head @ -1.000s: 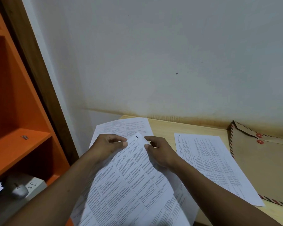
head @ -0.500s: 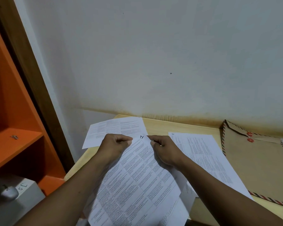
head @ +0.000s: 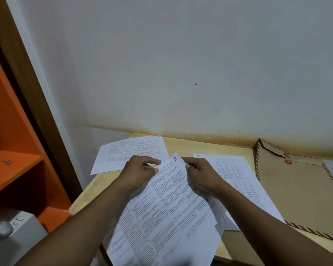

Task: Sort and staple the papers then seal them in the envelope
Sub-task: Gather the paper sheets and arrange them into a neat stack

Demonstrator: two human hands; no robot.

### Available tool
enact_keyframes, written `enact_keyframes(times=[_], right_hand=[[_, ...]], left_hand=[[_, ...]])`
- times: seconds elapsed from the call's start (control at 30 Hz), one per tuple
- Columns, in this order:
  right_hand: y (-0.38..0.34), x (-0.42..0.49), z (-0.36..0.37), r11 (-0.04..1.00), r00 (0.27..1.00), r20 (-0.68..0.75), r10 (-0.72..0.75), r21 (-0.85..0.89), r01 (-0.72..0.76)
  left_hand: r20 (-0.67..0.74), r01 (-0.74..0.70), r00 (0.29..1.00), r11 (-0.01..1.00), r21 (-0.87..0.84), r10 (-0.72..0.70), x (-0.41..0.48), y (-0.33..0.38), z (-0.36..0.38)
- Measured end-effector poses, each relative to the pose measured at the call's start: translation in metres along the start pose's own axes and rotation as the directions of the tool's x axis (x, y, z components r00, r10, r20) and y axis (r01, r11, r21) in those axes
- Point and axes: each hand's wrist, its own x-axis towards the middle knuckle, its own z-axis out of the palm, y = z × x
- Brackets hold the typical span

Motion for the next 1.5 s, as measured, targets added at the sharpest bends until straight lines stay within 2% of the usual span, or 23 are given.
enact_keyframes(times=[0.17,0.3,0.4,0.47,0.5,0.53,0.6,0.63,0.73,0.83,1.03,1.17,1.3,1.43,1.5], right_hand=[[0.006,-0.001,-0.007,0.998,1.0,-0.02,0.002,-0.062,-0.003],[0.011,-0.001,-0.014,0.996,0.996,-0.001,0.089,0.012,-0.089],[0.015,0.003,-0.026,0.985,0.992,0.052,0.118,0.118,-0.123],[0.021,0.014,-0.04,0.978,0.986,0.028,0.167,0.123,-0.169],[0.026,0.023,-0.049,0.982,0.982,-0.021,0.186,0.044,-0.185],[0.036,0.034,-0.06,0.976,0.982,-0.083,0.173,-0.119,-0.182],[0.057,0.055,-0.08,0.871,0.985,-0.135,0.11,-0.465,-0.161],[0.065,0.064,-0.086,0.802,0.986,-0.135,0.099,-0.575,-0.159],[0.075,0.083,-0.096,0.658,0.99,-0.114,0.086,-0.739,-0.142],[0.079,0.099,-0.096,0.595,0.993,-0.074,0.091,-0.796,-0.114],[0.087,0.104,-0.092,0.602,0.995,-0.098,0.002,-0.794,-0.079],[0.086,0.102,-0.091,0.601,0.992,-0.126,-0.009,-0.794,-0.095],[0.087,0.1,-0.088,0.666,0.984,-0.18,0.02,-0.732,-0.147],[0.078,0.099,-0.097,0.716,0.982,-0.174,0.076,-0.676,-0.175],[0.069,0.098,-0.104,0.78,0.981,-0.176,0.076,-0.603,-0.168]], left_hand=[[0.065,0.062,0.996,0.989,-0.134,-0.054,0.005,-0.006,0.008],[0.156,0.102,0.985,0.978,-0.18,-0.074,0.014,0.007,0.014],[0.166,0.086,0.985,0.98,-0.179,-0.056,0.027,0.009,0.025],[0.176,0.081,0.983,0.98,-0.181,-0.049,0.037,0.008,0.032],[0.183,0.091,0.982,0.974,-0.209,-0.053,0.04,0.006,0.036],[0.19,0.102,0.98,0.966,-0.239,-0.056,0.043,0.005,0.039],[0.194,0.122,0.979,0.956,-0.267,-0.071,0.047,0.002,0.041],[0.197,0.13,0.977,0.955,-0.265,-0.078,0.048,0.001,0.042],[0.222,0.155,0.97,0.95,-0.272,-0.094,0.053,-0.005,0.041],[0.256,0.173,0.962,0.939,-0.296,-0.097,0.056,-0.009,0.04],[0.248,0.177,0.964,0.926,-0.332,-0.096,0.066,-0.01,0.044],[0.223,0.167,0.971,0.919,-0.356,-0.09,0.067,-0.009,0.048],[0.227,0.167,0.97,0.917,-0.362,-0.087,0.067,-0.008,0.053],[0.214,0.155,0.974,0.905,-0.396,-0.073,0.071,-0.004,0.057],[0.194,0.132,0.979,0.902,-0.41,-0.055,0.074,-0.001,0.061]])
